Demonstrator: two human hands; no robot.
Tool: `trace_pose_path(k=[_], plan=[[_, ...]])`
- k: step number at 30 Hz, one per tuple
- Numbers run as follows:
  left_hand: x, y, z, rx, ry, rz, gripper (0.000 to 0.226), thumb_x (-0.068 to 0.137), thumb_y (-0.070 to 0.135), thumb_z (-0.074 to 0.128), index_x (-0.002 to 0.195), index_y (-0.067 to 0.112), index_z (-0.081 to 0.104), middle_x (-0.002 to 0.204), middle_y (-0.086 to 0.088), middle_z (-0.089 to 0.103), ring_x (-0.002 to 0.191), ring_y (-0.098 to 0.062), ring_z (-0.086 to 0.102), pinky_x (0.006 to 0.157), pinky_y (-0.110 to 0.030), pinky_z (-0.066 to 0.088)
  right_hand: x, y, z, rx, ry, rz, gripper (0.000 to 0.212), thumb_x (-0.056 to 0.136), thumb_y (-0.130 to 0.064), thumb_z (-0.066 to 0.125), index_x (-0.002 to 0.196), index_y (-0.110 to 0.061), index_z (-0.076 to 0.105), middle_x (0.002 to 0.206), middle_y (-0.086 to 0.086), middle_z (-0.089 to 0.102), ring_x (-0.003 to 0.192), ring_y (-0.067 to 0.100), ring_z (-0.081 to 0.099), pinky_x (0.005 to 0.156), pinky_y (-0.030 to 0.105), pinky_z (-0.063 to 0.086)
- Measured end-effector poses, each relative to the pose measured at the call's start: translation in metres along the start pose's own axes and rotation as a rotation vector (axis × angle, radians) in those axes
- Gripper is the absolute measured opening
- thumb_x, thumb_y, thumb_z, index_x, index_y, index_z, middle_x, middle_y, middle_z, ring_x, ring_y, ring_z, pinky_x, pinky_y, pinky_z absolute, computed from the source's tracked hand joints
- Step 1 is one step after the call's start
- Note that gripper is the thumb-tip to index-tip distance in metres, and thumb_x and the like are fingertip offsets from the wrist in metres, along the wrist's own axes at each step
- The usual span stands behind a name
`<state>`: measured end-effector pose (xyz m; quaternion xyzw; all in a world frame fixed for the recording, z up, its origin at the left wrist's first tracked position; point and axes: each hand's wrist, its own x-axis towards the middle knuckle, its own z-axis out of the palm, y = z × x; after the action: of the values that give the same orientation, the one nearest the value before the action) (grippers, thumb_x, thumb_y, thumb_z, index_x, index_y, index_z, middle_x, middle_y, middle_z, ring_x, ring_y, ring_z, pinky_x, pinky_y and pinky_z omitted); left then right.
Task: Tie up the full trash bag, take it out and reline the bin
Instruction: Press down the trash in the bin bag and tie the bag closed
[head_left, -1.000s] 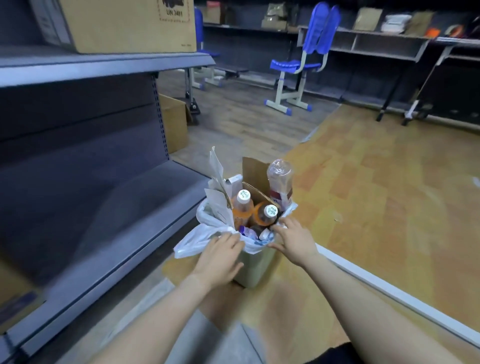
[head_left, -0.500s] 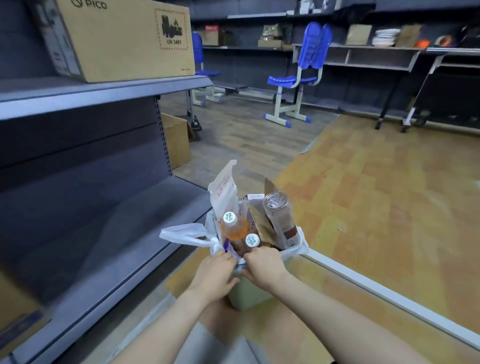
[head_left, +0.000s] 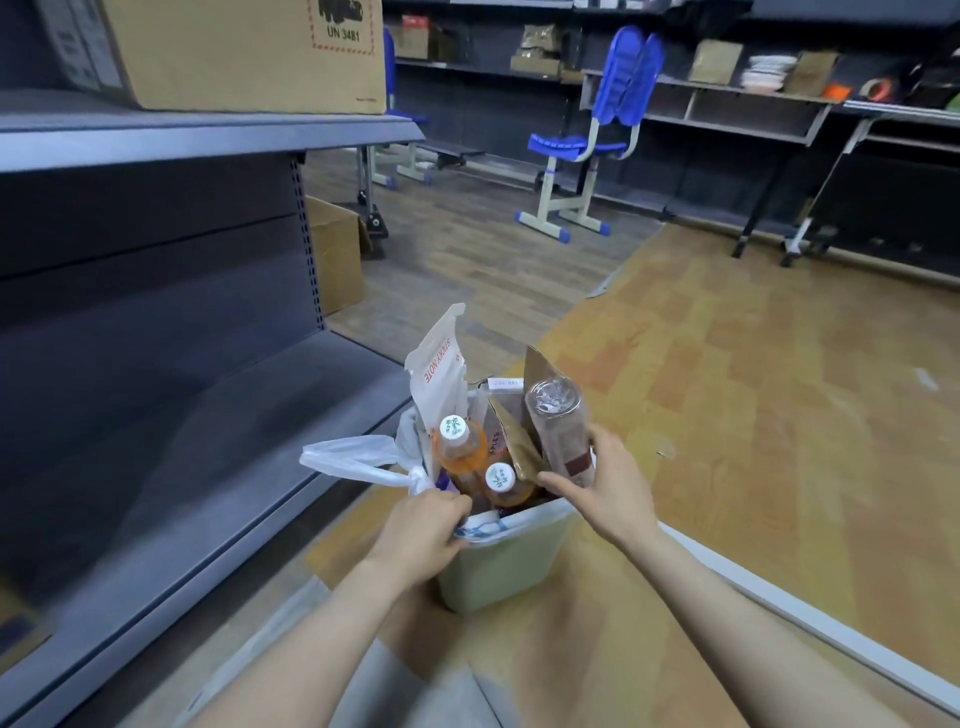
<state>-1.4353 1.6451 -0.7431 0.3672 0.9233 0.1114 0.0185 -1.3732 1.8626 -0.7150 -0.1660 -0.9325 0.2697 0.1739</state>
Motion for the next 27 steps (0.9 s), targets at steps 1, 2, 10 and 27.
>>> trace_pose_path(k=[1, 2, 10, 27], plan=[[0.001, 0.0, 0.0, 0.0, -0.01, -0.001, 0.014, 0.086, 0.024, 0.054, 0.092, 0.011, 0.055, 0.102, -0.007, 0.061, 0.097, -0.029, 0.056, 0.071, -0.036, 0.044, 0.0, 0.003, 0.005, -0.031, -0.019, -0.01, 0.071, 0.071, -0.051, 0.072, 0.128, -0.02, 0.044, 0.12, 0.0, 0.055, 0.113, 0.021, 0.053, 0.08, 0.034, 0.046], [0.001, -0.001, 0.0, -0.003, -0.014, 0.0, 0.015, 0.087, 0.024, 0.055, 0.092, 0.011, 0.055, 0.102, -0.006, 0.061, 0.097, -0.029, 0.056, 0.072, -0.036, 0.045, 0.0, 0.004, 0.009, -0.052, -0.013, 0.004, 0.065, 0.073, -0.05, 0.07, 0.124, -0.02, 0.045, 0.116, -0.001, 0.056, 0.108, 0.021, 0.055, 0.074, 0.032, 0.044], [0.002, -0.004, 0.004, -0.042, -0.011, 0.005, 0.015, 0.087, 0.026, 0.058, 0.089, 0.011, 0.057, 0.1, -0.005, 0.062, 0.096, -0.025, 0.056, 0.076, -0.038, 0.049, 0.007, -0.003, 0.019, -0.311, 0.138, 0.041, 0.044, 0.079, -0.051, 0.06, 0.099, -0.014, 0.048, 0.093, 0.003, 0.059, 0.085, 0.03, 0.062, 0.059, 0.031, 0.036], [-0.001, -0.004, 0.003, -0.037, 0.0, 0.04, 0.009, 0.088, 0.018, 0.052, 0.091, 0.01, 0.055, 0.104, -0.009, 0.058, 0.098, -0.028, 0.055, 0.074, -0.042, 0.048, 0.04, -0.105, 0.001, 0.486, 0.197, -0.095, 0.041, 0.076, -0.03, 0.074, 0.106, -0.018, 0.048, 0.078, -0.014, 0.059, 0.071, 0.006, 0.058, 0.072, 0.033, 0.051]])
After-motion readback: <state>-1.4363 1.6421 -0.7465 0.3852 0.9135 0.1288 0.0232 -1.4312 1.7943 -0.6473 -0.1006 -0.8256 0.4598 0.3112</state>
